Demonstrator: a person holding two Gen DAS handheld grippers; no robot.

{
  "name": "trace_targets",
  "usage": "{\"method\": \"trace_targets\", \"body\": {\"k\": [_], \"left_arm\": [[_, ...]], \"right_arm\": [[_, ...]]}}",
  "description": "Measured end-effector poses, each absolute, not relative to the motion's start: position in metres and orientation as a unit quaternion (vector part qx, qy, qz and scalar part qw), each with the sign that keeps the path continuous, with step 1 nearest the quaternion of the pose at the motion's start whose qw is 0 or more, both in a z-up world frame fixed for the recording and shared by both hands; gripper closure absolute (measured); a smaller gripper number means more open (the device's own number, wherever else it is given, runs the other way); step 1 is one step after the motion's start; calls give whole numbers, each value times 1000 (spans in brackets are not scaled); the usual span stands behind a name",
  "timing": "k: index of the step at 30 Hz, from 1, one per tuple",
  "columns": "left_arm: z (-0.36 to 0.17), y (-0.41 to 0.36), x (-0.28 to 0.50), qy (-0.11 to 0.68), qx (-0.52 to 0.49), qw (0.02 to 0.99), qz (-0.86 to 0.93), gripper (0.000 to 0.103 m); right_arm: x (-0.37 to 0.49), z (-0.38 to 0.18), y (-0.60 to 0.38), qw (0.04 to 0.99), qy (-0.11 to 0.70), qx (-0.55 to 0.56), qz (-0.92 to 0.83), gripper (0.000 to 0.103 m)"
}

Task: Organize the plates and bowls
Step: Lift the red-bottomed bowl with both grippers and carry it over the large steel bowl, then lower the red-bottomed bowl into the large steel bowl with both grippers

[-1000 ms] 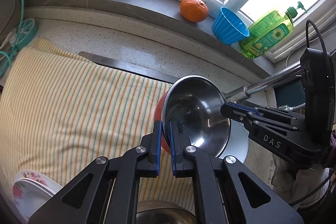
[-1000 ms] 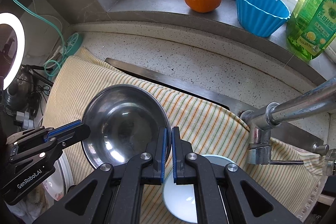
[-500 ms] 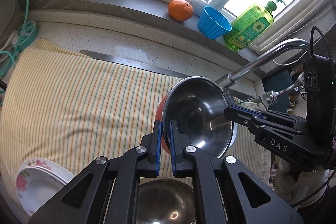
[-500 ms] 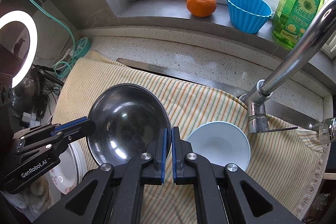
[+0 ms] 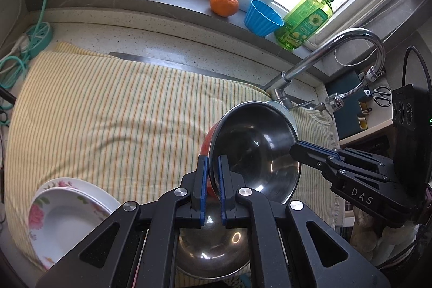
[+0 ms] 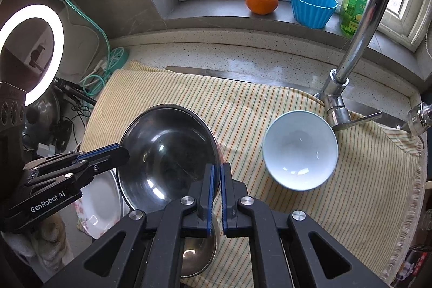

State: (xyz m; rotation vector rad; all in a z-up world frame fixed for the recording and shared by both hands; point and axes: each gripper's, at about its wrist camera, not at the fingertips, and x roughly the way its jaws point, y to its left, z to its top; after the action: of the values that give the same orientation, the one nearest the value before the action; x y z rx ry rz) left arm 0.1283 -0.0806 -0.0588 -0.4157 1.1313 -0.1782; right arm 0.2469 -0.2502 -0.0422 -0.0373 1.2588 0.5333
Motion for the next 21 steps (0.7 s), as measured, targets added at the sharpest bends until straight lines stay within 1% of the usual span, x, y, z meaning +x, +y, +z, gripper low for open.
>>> {"method": "trace_targets", "body": {"k": [14,21], "left_arm": [[-67,-80,93,543,-187,812,-106,97],[-77,-83,82,555,-173,806,-108,97]], "right_arm": [[188,-46,-258,777,585,30,231,98],[168,-61,-257,768,598,39,227,98]]}}
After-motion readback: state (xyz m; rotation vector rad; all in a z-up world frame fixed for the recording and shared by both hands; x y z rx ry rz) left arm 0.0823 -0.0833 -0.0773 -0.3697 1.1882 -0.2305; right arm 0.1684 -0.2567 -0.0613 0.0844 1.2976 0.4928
